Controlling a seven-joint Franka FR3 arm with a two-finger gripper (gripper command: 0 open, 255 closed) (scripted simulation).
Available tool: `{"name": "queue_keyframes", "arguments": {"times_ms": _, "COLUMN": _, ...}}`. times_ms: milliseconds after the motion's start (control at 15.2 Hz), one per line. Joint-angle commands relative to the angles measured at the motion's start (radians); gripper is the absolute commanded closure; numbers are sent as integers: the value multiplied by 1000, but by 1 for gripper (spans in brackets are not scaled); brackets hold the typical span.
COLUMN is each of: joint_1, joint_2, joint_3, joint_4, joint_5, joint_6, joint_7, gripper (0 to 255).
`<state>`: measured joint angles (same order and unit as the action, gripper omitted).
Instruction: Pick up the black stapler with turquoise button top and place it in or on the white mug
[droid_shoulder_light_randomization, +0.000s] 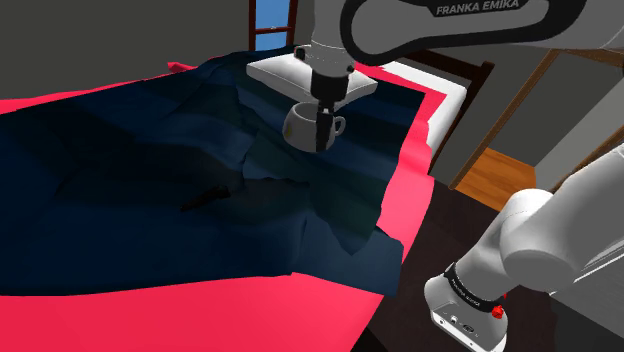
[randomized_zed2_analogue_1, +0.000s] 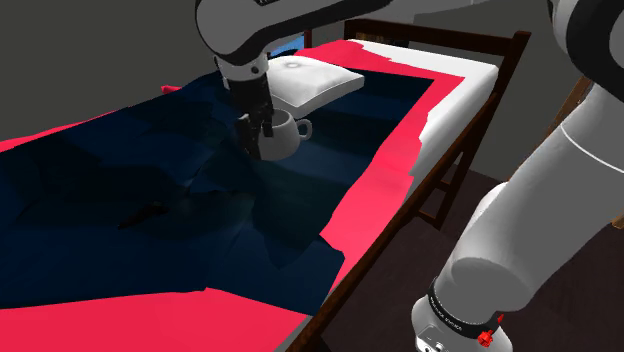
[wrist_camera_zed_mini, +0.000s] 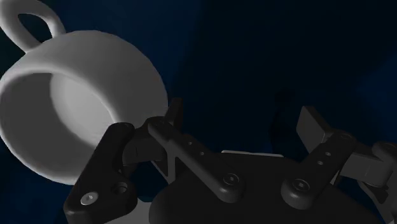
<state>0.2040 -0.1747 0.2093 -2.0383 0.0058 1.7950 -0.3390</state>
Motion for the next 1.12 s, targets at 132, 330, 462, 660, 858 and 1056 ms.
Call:
{"name": "queue_keyframes", "arguments": {"times_ms": 132, "joint_1": 37, "joint_2": 112, "joint_3": 42, "joint_4": 92, "joint_5": -21, "joint_6": 27, "joint_7": -32, "gripper": 0}}
{"name": "queue_keyframes", "arguments": {"times_ms": 330, "joint_1": 66, "joint_2": 198, "joint_3": 73, "joint_4": 174, "joint_5": -45, "joint_6": 33, "joint_7": -52, "gripper": 0}}
{"name": "queue_keyframes", "arguments": {"times_ms": 462, "joint_1": 87, "joint_2": 255, "joint_3": 93, "joint_4": 231, "joint_5": -63, "joint_6": 34, "joint_7": -65, "gripper": 0}}
{"name": "queue_keyframes", "arguments": {"times_ms": 660, "joint_1": 123, "joint_2": 339, "joint_3": 122, "joint_4": 319, "joint_5": -94, "joint_6": 30, "joint_7": -84, "gripper": 0}}
{"name": "queue_keyframes", "arguments": {"times_ms": 858, "joint_1": 163, "joint_2": 422, "joint_3": 148, "joint_4": 410, "joint_5": -129, "joint_6": 21, "joint_7": -104, "gripper": 0}}
{"name": "queue_keyframes", "arguments": {"times_ms": 1056, "joint_1": 208, "joint_2": 505, "joint_3": 171, "joint_4": 505, "joint_5": -166, "joint_6": 8, "joint_7": -125, "gripper": 0}}
